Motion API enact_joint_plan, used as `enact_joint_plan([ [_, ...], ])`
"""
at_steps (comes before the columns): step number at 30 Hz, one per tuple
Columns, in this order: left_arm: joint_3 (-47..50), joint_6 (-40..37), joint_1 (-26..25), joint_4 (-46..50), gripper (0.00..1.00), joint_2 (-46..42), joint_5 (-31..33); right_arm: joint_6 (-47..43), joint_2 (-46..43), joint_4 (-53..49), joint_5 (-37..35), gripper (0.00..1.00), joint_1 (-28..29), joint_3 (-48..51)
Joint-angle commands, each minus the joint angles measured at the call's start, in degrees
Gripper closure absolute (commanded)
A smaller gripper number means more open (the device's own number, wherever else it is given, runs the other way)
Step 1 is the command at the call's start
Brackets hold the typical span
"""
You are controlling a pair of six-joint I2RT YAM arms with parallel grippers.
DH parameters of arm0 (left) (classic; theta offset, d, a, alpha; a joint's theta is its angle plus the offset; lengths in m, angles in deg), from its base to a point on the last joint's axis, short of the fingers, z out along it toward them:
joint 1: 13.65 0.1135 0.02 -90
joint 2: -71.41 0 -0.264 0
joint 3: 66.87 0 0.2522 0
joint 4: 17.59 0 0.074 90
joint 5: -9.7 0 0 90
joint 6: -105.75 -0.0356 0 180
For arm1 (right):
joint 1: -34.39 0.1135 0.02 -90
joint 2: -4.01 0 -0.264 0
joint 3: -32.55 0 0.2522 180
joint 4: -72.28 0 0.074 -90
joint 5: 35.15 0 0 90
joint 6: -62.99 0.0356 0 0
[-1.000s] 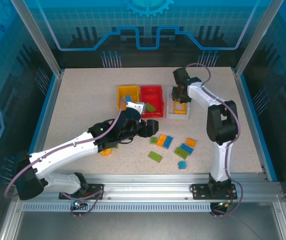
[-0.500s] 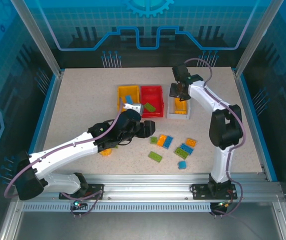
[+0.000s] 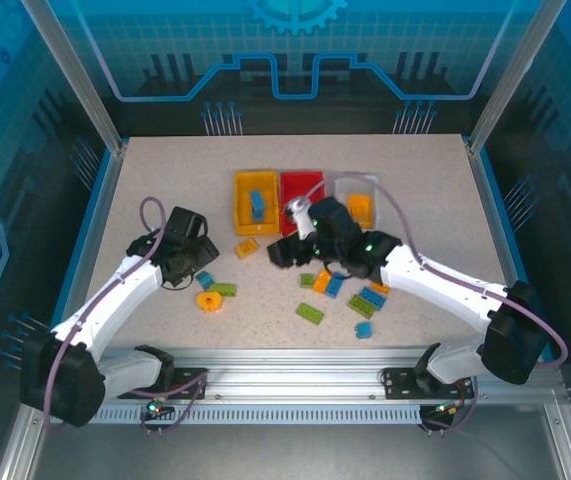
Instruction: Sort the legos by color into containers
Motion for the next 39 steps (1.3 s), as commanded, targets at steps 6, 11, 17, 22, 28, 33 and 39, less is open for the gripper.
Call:
enact_joint_plan([
  [6,0.82,-0.06,11.63,-6.99,0.20,12.94,-10.82,1.14,-0.40,8.12,3.08,0.23,11.50,1.45],
  [11,0.94,0.42,13.14,-10.63,0.24,18.15,-11.00,2.39,0.37,8.23,2.36,0.24,12.55,1.01],
  [17,-0.56,-0.02,13.67,-12.09,0.39,22.69,-10.61,3.59,0.96,8.51,1.84,0.24,12.73,1.07],
  [22,0.07,-0.21,13.69,-13.55,0.61,22.69,-10.36,4.59,0.81,8.75,1.07,0.26,12.81,2.00],
  [28,-1.53,-3.11,9.16,-13.14,0.70,15.36,-9.30,5.22,-2.80,8.24,-5.56,0.28,12.43,4.35],
  [33,-11.75,-8.65,-4.65,-9.64,0.69,13.68,-4.88,10.00,-11.15,9.08,-17.63,0.28,8.06,11.34],
  [39,-24.39,-11.84,-14.82,-11.26,0.69,21.72,-5.65,14.16,-16.61,5.77,-22.33,0.29,-1.06,13.81],
])
